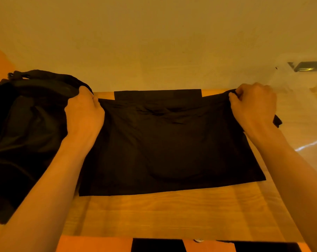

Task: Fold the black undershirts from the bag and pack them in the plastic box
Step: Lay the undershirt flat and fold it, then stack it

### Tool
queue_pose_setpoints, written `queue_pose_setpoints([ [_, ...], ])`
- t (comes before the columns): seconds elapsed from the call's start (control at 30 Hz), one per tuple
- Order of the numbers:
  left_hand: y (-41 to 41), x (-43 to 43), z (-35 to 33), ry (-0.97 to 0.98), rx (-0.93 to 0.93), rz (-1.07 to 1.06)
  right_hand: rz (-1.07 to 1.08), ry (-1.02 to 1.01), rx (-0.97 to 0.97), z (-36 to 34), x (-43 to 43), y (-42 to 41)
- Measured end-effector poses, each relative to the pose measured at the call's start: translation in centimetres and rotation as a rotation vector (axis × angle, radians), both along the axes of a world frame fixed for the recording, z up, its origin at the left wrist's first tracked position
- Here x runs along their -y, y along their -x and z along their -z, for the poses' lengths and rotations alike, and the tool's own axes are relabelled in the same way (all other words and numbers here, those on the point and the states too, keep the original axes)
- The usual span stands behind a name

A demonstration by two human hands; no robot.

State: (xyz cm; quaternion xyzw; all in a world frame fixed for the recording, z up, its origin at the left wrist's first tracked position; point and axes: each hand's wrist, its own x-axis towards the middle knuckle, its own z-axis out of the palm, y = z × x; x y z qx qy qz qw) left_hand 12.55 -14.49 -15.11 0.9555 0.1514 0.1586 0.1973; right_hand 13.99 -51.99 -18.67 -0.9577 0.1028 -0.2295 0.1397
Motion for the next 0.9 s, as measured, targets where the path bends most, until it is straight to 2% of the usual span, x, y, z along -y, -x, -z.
queue_pose_setpoints([
  [0.33,-1.8,0.0,2.2,-0.010,0.069,0.063,0.017,-0.009,-0.061,1.4,-0.5,-1.3],
  [0.47,1.5,2.1,3.0,-0.150,0.105,0.277,-0.056,0.035,-0.021,0.4,-2.6,2.7],
  [0.6,7.8,5.3,5.7,-0.250,-0.169,0.403,-0.334,0.161,-0.248,2.3,-5.1,9.4],
  [0.7,11.1,4.9,8.2,-0.282,-0.279,0.317,-0.331,0.214,-0.478,4.0,-5.1,12.0],
  [0.9,13.9,4.3,8.6,-0.340,-0.388,0.245,-0.306,0.257,-0.536,4.4,-5.1,14.1],
])
